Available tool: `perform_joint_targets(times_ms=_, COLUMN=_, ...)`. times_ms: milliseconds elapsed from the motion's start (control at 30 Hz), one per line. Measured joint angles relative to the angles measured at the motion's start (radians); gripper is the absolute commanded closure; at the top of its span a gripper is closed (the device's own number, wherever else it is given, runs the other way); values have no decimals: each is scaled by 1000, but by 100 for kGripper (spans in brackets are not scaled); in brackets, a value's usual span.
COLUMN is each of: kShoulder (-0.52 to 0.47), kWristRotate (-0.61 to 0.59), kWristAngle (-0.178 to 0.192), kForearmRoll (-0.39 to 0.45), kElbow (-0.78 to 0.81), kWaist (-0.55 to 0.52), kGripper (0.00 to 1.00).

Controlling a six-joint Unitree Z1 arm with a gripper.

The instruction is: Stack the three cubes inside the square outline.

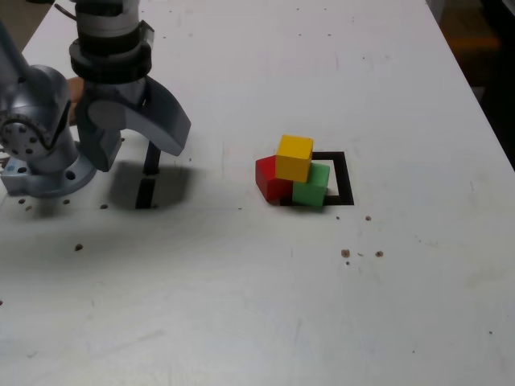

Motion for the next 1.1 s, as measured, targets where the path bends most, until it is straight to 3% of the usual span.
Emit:
perform_joint_targets(times_ms=533, kShoulder=0, kWristRotate=0, kWristAngle=1, kForearmRoll=-3, kElbow=0, kWaist=0, kGripper=0)
perform_joint_targets(times_ms=833, kShoulder=-3, kWristRotate=-14, kWristAngle=2, kForearmRoll=75, kElbow=-108, kWaist=0, kGripper=0)
perform_joint_targets(times_ms=1100, kShoulder=13, kWristRotate=-94, kWristAngle=26, kForearmRoll=166, kElbow=-284, kWaist=-15, kGripper=0)
